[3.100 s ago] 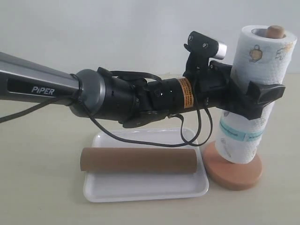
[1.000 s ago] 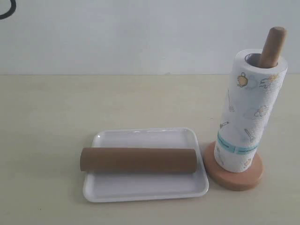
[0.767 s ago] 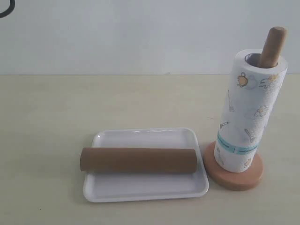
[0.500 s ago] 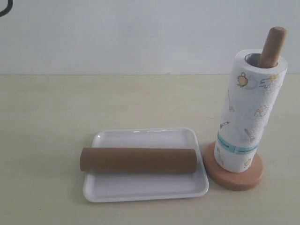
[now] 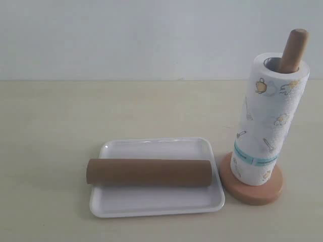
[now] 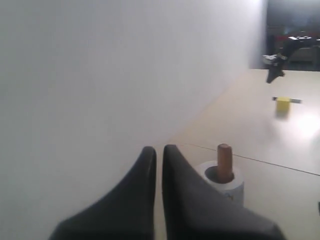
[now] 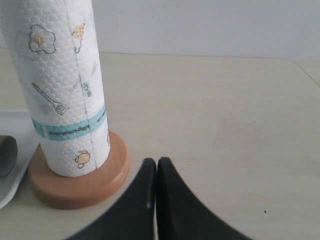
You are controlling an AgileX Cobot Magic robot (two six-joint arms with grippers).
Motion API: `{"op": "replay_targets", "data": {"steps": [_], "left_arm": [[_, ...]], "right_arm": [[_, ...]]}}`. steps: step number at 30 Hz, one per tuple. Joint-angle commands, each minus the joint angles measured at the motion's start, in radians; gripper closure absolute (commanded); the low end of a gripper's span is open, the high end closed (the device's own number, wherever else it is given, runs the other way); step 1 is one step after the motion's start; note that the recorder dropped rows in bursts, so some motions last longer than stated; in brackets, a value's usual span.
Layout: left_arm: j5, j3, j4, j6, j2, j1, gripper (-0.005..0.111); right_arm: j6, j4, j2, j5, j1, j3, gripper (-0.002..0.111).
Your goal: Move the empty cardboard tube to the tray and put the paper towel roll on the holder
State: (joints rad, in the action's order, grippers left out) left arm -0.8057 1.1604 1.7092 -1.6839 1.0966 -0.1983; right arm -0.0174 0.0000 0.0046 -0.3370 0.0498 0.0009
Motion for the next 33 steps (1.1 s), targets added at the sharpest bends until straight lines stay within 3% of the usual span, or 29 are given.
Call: {"op": "replay_targets", "data": {"steps": [1,4,9,16,19,24,26,29,33], "left_arm": [[0.191,-0.232,0.007,-0.011,-0.211,0.003,0.103],[0.271,-0.412,-0.042,-0.023,-0.333,0.003,0.103],[0.317,-0.683,-0.248,-0.029,-0.456,0.003,0.103],[0.317,-0.865,-0.721,0.005,-0.545,0.003,0.103],[0.308,-0.859,-0.830,0.347,-0.571,0.003,0.103],[0.309,-0.856,-0.834,1.365,-0.588,0.003,0.103],[0.332,-0.856,-0.839,1.447,-0.588,0.003,0.103],[0.434,-0.856,-0.873,1.431,-0.590,0.003,0.103],[0.578,-0.856,-1.152,1.431,-0.590,0.003,0.103]], "right_arm": [[-0.003,0.000,-0.005,0.003,0.003,-0.001,0.108],[-0.003,0.000,-0.005,0.003,0.003,-0.001,0.108],[-0.003,0.000,-0.005,0.003,0.003,-0.001,0.108],[-0.003,0.000,-0.005,0.003,0.003,-0.001,0.108],[-0.003,0.000,-0.005,0.003,0.003,-0.001,0.108],[-0.003,0.000,-0.005,0.003,0.003,-0.001,0.108],[-0.003,0.000,-0.005,0.003,0.003,-0.001,0.108],[-0.003,0.000,-0.005,0.003,0.003,-0.001,0.108],[-0.003,0.000,-0.005,0.003,0.003,-0.001,0.108]]}}
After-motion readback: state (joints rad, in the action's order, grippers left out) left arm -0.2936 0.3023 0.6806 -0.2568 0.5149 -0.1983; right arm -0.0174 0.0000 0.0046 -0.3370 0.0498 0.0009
